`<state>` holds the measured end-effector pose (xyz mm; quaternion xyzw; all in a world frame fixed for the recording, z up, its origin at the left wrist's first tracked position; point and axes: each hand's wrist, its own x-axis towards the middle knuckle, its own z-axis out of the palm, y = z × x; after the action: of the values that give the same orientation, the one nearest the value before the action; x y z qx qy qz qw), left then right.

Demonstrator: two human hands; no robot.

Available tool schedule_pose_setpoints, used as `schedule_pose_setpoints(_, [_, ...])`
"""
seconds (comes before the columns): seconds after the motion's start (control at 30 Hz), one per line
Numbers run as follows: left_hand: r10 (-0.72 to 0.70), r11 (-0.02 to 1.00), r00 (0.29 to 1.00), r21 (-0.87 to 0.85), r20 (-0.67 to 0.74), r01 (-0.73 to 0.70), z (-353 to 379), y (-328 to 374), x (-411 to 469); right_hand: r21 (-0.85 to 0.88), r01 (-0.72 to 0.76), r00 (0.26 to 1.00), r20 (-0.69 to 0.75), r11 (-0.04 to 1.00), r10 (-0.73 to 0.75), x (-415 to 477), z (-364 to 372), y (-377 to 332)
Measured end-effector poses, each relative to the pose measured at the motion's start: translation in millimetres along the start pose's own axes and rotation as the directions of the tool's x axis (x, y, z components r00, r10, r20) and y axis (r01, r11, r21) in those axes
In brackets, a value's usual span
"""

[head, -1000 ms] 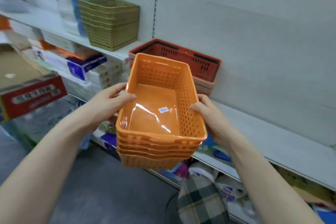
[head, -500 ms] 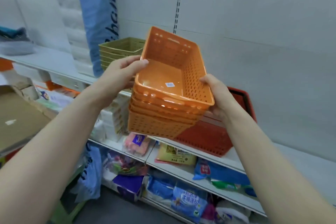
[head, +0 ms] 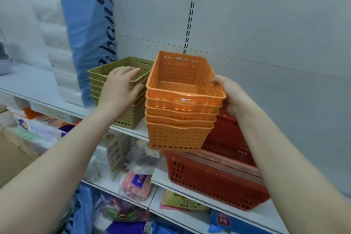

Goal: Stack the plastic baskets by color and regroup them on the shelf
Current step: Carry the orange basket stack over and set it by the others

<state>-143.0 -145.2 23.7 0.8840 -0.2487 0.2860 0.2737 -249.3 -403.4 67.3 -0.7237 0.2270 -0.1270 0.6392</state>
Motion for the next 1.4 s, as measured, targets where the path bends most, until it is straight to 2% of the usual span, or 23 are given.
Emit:
schedule_pose_setpoints(0.07, [0.035, 0.972, 0.988, 0.227, 0.150, -0.069, 11, -23, 11, -0.021, -0.007, 1.000, -0.002, 1.000, 0.007, 14, 8, -2])
schedule_pose_setpoints(0.13, [0.068, 0.936, 0.974, 0.324, 0.217, -0.138, 20, -40, 16, -0.024, -0.021, 1.000, -0.006, 0.999, 0.021, 26, 17, -5])
schedule_pose_setpoints(0.23, [0.190, 0.931, 0.971, 0.287, 0.142, -0.224, 23, -61, 22, -0.003, -0.048, 0.999, -0.023, 0.999, 0.048, 39, 36, -9])
schedule_pose_setpoints(0.57, [0.209, 0.963, 0.974, 0.152, 0.089, -0.221, 8, -128, 36, 0.046, -0.055, 0.998, -0.010, 0.997, 0.055, 62, 114, -5])
schedule_pose_setpoints(0.7, [0.176, 0.979, 0.982, 0.095, 0.066, -0.182, 12, -138, 41, -0.020, -0.105, 0.994, -0.027, 0.994, 0.104, 73, 124, 20])
schedule_pose_setpoints(0.83, [0.198, 0.978, 0.978, 0.061, 0.064, -0.202, 16, -145, 42, -0.083, -0.100, 0.989, -0.115, 0.992, 0.090, 80, 119, 33])
schedule_pose_setpoints(0.9, [0.203, 0.977, 0.978, 0.052, 0.053, -0.206, 20, -143, 40, -0.148, -0.043, 0.991, -0.133, 0.988, 0.024, 76, 120, 32])
schedule_pose_setpoints(0.97, [0.232, 0.971, 0.972, 0.051, 0.034, -0.233, 24, -138, 35, -0.328, 0.126, 0.967, -0.172, 0.936, -0.190, 62, 123, 29])
schedule_pose_setpoints(1.03, [0.265, 0.964, 0.964, 0.035, 0.017, -0.265, 28, -133, 31, -0.551, 0.276, 0.911, -0.110, 0.787, -0.397, 36, 128, 29])
schedule_pose_setpoints(1.1, [0.257, 0.966, 0.966, 0.014, 0.005, -0.257, 32, -129, 29, -0.705, 0.314, 0.908, 0.028, 0.636, -0.418, 12, 137, 32])
schedule_pose_setpoints(1.17, [0.248, 0.969, 0.969, -0.005, 0.003, -0.248, 34, -128, 29, -0.755, 0.333, 0.901, 0.078, 0.565, -0.427, 8, 144, 38])
schedule_pose_setpoints(1.4, [0.278, 0.960, 0.960, 0.006, 0.023, -0.279, 37, -129, 29, -0.749, 0.395, 0.877, 0.135, 0.531, -0.462, 32, 140, 35])
